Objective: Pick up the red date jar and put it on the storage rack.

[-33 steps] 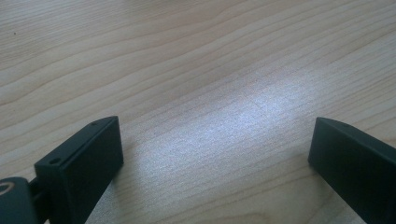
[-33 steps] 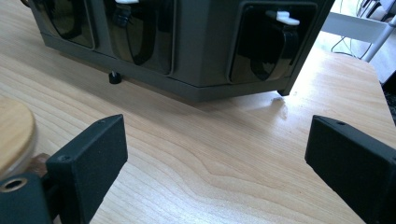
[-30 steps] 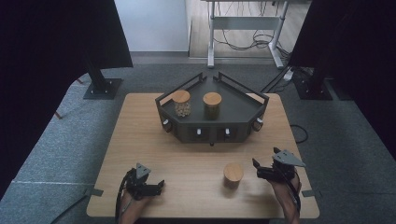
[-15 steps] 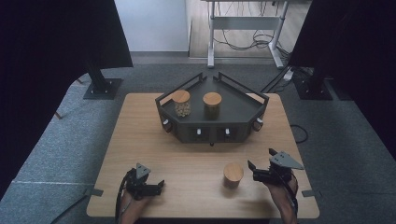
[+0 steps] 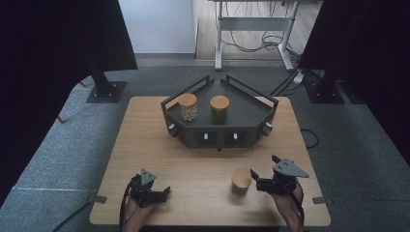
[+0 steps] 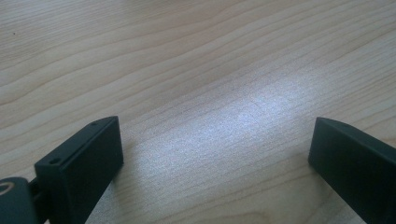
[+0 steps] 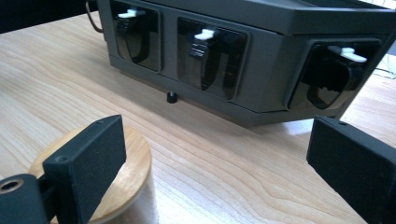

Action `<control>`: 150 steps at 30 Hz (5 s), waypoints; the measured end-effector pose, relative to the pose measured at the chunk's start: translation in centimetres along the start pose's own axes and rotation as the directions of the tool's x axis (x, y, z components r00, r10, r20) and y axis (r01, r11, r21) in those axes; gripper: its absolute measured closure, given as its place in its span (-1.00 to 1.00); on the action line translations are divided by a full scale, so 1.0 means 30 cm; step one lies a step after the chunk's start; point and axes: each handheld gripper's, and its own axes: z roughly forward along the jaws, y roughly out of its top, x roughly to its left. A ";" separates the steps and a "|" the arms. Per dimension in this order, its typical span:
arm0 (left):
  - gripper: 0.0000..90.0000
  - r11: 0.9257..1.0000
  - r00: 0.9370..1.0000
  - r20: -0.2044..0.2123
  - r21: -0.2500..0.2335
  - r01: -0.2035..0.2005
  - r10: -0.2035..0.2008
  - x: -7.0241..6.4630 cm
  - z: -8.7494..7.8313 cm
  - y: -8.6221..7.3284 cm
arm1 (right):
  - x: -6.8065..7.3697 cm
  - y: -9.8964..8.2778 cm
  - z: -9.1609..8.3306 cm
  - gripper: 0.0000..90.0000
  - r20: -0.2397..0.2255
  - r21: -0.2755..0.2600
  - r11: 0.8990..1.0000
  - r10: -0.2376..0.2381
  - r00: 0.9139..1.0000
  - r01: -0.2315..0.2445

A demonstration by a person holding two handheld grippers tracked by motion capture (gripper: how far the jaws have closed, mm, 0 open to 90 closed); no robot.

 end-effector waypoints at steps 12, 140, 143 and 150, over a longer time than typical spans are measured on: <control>-0.94 1.000 1.000 0.000 0.000 0.000 0.000 0.000 0.000 0.000 | 0.060 0.002 0.010 -0.93 -0.073 -0.017 1.000 -0.023 0.997 0.022; -0.94 1.000 1.000 0.006 0.000 -0.006 0.006 0.000 -0.002 -0.002 | 0.043 0.144 0.086 -0.46 -0.068 0.005 0.999 0.032 0.997 -0.031; -0.94 1.000 1.000 0.006 0.000 -0.006 0.006 0.000 -0.002 -0.002 | 0.036 0.157 0.086 -0.46 -0.062 0.000 0.999 0.034 0.997 -0.034; -0.94 1.000 1.000 0.007 0.001 -0.007 0.007 0.000 -0.002 -0.002 | 0.021 0.189 0.089 -0.46 -0.051 -0.003 0.999 0.038 0.998 -0.038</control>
